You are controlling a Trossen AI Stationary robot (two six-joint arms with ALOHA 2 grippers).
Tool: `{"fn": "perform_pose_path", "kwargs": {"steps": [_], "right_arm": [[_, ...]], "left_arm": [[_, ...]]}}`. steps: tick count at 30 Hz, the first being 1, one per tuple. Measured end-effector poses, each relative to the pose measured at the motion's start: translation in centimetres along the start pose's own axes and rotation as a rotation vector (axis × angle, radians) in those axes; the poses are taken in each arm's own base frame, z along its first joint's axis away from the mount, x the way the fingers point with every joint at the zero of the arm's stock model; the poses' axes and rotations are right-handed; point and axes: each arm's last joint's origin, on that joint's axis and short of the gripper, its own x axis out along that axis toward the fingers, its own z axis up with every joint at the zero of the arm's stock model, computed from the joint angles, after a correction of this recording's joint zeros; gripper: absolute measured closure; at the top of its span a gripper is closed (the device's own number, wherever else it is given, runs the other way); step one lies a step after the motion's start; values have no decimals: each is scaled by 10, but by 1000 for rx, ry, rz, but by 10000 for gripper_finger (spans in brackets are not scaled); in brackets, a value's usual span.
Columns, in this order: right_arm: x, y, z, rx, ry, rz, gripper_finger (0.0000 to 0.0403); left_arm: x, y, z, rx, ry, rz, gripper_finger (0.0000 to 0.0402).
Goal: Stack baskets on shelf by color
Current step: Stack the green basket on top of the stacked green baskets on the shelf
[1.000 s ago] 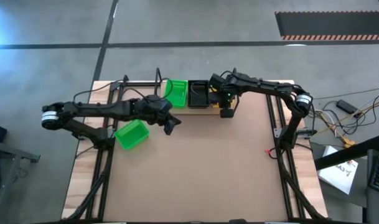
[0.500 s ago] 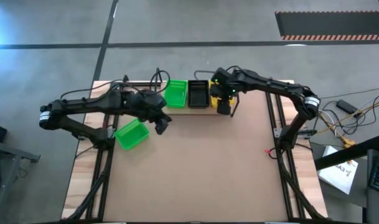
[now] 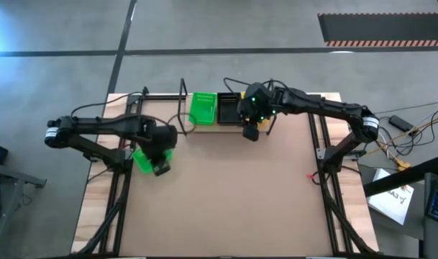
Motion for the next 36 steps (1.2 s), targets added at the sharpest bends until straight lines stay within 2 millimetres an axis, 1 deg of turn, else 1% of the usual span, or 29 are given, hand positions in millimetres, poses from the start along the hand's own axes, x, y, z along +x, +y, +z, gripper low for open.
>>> {"fn": "perform_pose_path", "kwargs": {"steps": [2,3,6,9,12,14,17,20,23,26,29,32,36], "right_arm": [[1,8,1,-25,-1,16,280],[2,12,1,-36,-2,22,282],[2,19,2,-57,-2,36,289],[3,21,2,-63,-2,39,297],[3,22,2,-64,-1,38,304],[3,22,2,-64,-1,39,309],[3,22,2,-65,-1,38,316],[3,22,2,-61,-1,39,325],[3,22,2,-53,-1,39,332],[3,22,2,-50,-1,39,337],[3,22,2,-48,-1,39,339],[3,22,2,-32,-1,40,339],[3,22,2,-22,0,41,340]], "left_arm": [[10,4,-6,75,101,-39,393],[14,5,-8,92,117,-34,393],[29,12,-11,53,157,27,393],[45,19,-13,-9,188,75,393],[60,26,-18,-31,237,123,392],[71,33,-23,-61,282,150,384],[87,41,-29,-116,325,187,360],[101,46,-30,-168,337,202,340],[108,44,-24,-180,288,153,332],[113,40,-15,-170,208,103,332],[115,36,-4,-206,117,57,332],[115,28,9,-228,-1,-20,332],[106,21,18,-171,-82,-84,332]]}}
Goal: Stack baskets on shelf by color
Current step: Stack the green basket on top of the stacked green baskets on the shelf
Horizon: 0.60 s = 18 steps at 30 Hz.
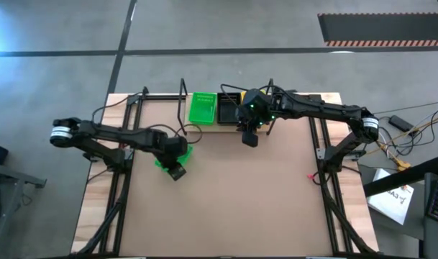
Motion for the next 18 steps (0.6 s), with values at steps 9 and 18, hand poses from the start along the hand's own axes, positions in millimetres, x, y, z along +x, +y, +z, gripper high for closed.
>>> {"fn": "perform_pose_path", "kwargs": {"steps": [9,18], "right_arm": [[1,7,0,-2,2,13,343],[2,15,1,-8,6,29,344]], "left_arm": [[-23,-17,-1,437,-64,-55,316],[-15,-15,-16,800,52,109,235]]}}
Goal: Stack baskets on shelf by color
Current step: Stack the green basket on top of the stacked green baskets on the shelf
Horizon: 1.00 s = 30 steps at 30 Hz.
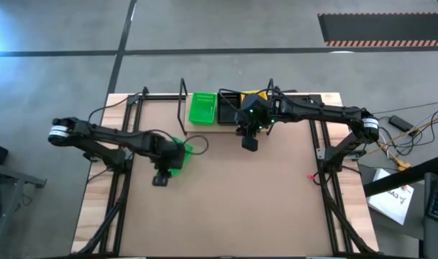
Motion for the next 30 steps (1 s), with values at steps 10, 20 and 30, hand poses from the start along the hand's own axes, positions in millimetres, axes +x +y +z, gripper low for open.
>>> {"fn": "perform_pose_path", "kwargs": {"steps": [10,20,30], "right_arm": [[0,1,0,16,5,2,344],[0,1,-1,35,9,2,344],[-12,9,-10,67,84,15,344]], "left_arm": [[26,3,-5,111,178,77,231],[46,7,-4,97,277,90,271],[4,-1,28,1,100,39,393]]}}
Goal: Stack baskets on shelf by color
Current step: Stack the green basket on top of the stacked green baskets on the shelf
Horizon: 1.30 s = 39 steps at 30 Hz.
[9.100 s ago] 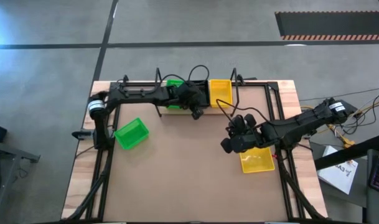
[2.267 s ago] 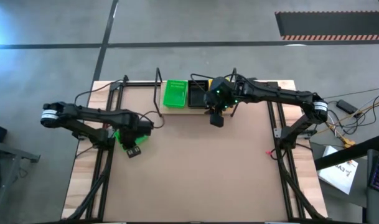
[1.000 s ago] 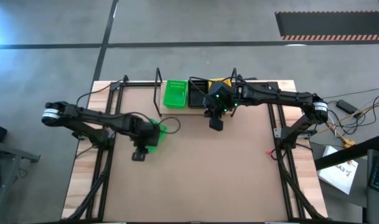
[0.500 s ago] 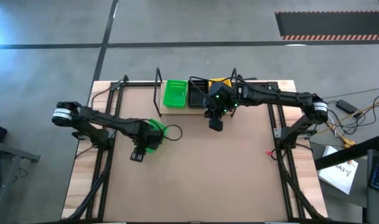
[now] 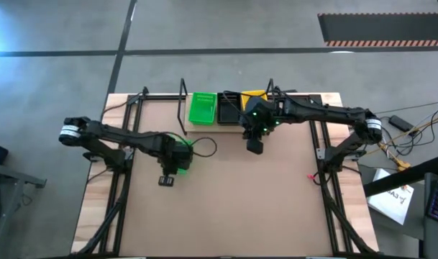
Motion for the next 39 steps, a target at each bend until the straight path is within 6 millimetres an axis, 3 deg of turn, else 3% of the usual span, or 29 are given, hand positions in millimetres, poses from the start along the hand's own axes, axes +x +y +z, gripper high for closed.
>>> {"fn": "perform_pose_path", "kwargs": {"steps": [3,9,12,16,26,32,39], "right_arm": [[-15,6,-6,18,5,7,344],[-53,17,-16,46,-64,-58,344],[-70,21,-20,57,-118,-113,344],[-86,23,-25,97,-172,-160,344],[-92,27,-27,136,-194,-170,344],[-82,32,-25,137,-170,-163,344],[-70,37,-20,126,-152,-171,344]], "left_arm": [[-29,-5,19,-6,-114,-73,396],[-106,-8,53,20,-386,-102,399],[-136,3,67,-6,-489,-74,400],[-154,30,79,-78,-507,0,400],[-141,105,96,-89,-264,448,401],[-112,129,96,-30,-68,482,401],[-85,140,103,-7,55,534,401]]}}
